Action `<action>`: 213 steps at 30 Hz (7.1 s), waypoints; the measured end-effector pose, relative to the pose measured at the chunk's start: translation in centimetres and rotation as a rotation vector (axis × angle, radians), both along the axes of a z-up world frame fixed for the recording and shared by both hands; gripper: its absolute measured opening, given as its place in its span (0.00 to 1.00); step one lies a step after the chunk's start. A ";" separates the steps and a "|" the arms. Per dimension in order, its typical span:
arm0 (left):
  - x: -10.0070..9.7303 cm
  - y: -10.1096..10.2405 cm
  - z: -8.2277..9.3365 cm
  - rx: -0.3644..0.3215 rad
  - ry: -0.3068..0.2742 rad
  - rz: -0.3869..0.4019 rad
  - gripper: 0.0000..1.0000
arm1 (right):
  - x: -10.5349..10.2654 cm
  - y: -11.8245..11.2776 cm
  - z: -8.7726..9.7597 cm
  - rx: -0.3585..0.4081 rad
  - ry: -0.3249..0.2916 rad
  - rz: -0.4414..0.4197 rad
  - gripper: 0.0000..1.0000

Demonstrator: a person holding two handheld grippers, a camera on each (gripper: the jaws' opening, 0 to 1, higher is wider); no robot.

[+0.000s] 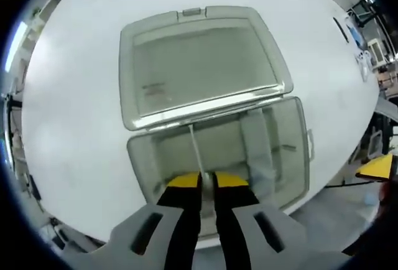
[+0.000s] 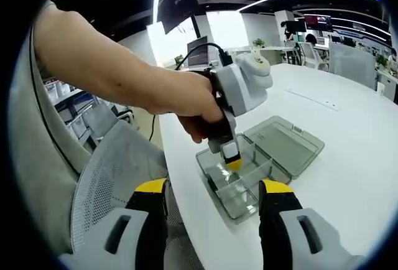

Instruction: Insert the divider into the dual guide fixture by aligning both edges with the guide slots and pushing it downward to the bottom, including one-sided entry, uneven engagement, binding, and posture correction.

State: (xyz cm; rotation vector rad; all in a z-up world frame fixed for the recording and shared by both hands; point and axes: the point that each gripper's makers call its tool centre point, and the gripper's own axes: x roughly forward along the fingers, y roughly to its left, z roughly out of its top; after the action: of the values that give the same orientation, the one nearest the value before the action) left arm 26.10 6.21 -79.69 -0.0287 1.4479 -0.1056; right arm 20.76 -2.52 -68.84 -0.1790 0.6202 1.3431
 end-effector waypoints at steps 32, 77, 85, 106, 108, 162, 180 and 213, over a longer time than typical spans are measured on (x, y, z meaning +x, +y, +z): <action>-0.3 0.2 1.9 -0.086 -0.068 0.018 0.07 | -0.3 0.3 0.6 0.000 -0.015 0.020 0.56; -0.6 0.0 1.6 -0.011 -0.086 -0.055 0.03 | -1.1 0.3 1.1 -0.002 -0.022 0.019 0.55; 0.1 0.2 2.3 -0.065 -0.137 -0.037 0.07 | -1.2 0.0 1.3 -0.010 -0.029 0.017 0.56; -1.5 1.1 5.4 -0.313 -0.243 0.114 0.09 | -0.9 -0.3 2.0 -0.027 -0.040 0.025 0.56; -1.6 1.0 5.8 -0.350 -0.265 0.123 0.10 | -0.9 -0.3 2.0 -0.028 -0.042 0.027 0.57; -3.7 -5.5 12.9 -0.632 -0.879 -0.399 0.41 | 3.2 -6.2 -1.4 -0.158 -0.027 -0.006 0.59; -4.3 -7.3 14.3 -0.582 -0.933 -0.520 0.51 | 5.5 -10.9 -3.9 -0.254 -0.041 -0.043 0.58; -4.9 -8.4 13.9 -0.552 -0.905 -0.606 0.57 | 9.4 -18.5 -9.3 -0.454 -0.049 -0.043 0.54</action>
State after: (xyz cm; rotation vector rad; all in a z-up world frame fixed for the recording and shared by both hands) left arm 21.16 -2.18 -65.80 0.0090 0.4505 -0.8966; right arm 30.12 -21.02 -78.18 -0.5609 0.8763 1.1377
